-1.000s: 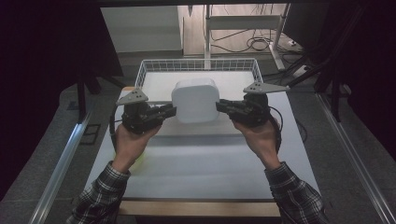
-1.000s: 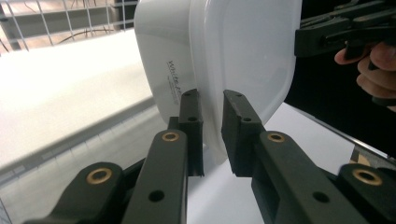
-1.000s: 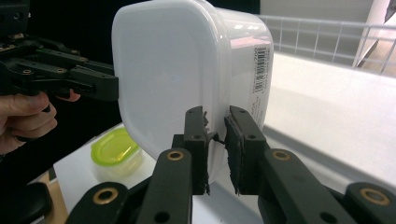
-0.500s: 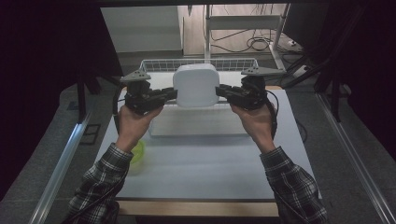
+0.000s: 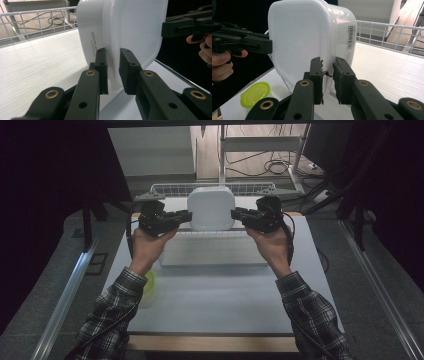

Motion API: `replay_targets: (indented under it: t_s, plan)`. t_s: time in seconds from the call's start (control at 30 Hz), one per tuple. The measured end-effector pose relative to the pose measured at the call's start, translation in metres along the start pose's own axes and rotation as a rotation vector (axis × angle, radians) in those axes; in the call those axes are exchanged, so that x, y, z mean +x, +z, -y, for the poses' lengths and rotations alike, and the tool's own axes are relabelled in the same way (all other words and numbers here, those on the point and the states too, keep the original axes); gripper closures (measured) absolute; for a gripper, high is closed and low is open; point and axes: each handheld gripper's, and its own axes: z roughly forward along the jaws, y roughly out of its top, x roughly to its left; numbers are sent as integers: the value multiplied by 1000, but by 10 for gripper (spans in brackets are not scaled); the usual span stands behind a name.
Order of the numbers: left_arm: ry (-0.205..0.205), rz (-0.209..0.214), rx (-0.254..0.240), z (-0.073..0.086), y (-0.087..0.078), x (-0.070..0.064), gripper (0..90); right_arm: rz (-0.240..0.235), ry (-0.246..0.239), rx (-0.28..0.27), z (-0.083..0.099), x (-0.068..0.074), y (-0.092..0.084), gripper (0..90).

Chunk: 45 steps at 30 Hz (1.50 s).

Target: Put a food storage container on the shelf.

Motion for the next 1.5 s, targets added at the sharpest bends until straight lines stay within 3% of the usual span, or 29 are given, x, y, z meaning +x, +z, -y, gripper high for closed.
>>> replay_targets:
  t_s: [0.23,0.5,0.77,1.03,1.13,1.37,1.5]
  plan:
    - [-11,4,2,-2,5,4,770,10,4,19,0,-5,7,764]
    - [-14,2,-7,-5,10,5,699,14,6,18,-3,-9,14,709]
    - [1,-38,-3,-9,18,7,618,36,-12,27,-10,-10,22,677]
    - [8,-65,9,-12,24,9,604,54,-4,33,-14,-13,28,630]
    - [3,-69,9,-13,26,10,575,73,-16,37,-15,-13,30,620]
    - [-59,-53,-3,-15,30,19,511,87,-9,46,-14,-17,36,601]
    - [-59,-89,-4,-19,33,24,493,73,6,33,-15,-18,37,607]
